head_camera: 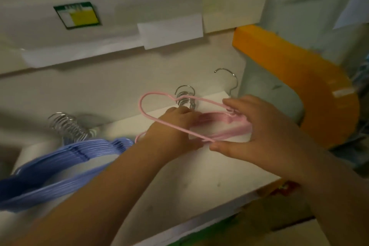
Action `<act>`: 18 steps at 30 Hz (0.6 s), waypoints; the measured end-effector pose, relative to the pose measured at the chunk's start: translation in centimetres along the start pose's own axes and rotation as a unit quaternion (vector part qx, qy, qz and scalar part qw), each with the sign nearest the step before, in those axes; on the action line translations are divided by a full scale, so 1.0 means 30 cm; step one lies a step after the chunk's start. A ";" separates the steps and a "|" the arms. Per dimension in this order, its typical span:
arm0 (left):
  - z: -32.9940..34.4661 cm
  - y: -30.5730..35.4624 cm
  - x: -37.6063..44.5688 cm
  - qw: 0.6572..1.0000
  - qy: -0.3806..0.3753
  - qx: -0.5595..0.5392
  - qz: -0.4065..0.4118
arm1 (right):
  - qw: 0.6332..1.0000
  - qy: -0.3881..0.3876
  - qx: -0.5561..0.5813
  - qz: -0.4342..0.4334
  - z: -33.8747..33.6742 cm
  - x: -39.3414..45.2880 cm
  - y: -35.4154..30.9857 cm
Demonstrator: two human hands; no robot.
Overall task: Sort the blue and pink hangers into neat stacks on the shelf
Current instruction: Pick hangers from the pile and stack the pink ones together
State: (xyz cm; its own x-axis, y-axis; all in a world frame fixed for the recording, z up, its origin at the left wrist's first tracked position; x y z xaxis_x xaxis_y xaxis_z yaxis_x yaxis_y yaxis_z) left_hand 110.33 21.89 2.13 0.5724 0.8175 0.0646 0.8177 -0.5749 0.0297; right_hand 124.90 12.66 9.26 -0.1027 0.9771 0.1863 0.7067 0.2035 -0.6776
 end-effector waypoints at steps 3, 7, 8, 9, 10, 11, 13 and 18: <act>0.042 0.015 0.051 0.999 -0.018 -0.025 -0.016 | 0.999 -0.029 0.028 -0.012 -0.003 0.058 0.035; 0.074 0.003 0.065 0.997 -0.045 -0.030 -0.048 | 0.998 -0.049 0.041 -0.026 0.004 0.101 0.075; 0.076 -0.001 0.067 0.997 -0.048 -0.032 -0.053 | 0.997 -0.051 0.047 -0.029 0.005 0.108 0.082; 0.076 -0.003 0.069 0.997 -0.050 -0.034 -0.056 | 0.997 -0.053 0.051 -0.032 0.006 0.114 0.090; 0.078 -0.003 0.073 0.996 -0.057 -0.033 -0.055 | 0.996 -0.055 0.052 -0.036 0.006 0.120 0.095; 0.081 -0.004 0.075 0.996 -0.064 -0.031 -0.055 | 0.996 -0.059 0.053 -0.038 0.008 0.124 0.099; 0.081 -0.009 0.075 0.996 -0.062 -0.033 -0.056 | 0.995 -0.073 0.057 -0.041 0.016 0.131 0.107; 0.075 -0.024 0.081 0.996 -0.054 -0.040 -0.062 | 0.994 -0.081 0.052 -0.045 0.026 0.146 0.125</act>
State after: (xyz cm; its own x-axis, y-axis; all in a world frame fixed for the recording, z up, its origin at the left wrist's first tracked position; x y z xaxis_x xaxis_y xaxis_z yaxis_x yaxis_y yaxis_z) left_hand 111.27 24.37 0.04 0.4738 0.8791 -0.0511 0.8775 -0.4665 0.1113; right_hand 126.55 17.75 6.98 -0.2799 0.9500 0.1382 0.6137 0.2877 -0.7353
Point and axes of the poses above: each hand's wrist, its own x-axis towards the middle knuckle, its own z-axis out of the palm, y = z × x, the point moved 7 cm from there along x, towards the middle knuckle, and after that the axes turned 10 degrees about x, right-handed, at the moved point
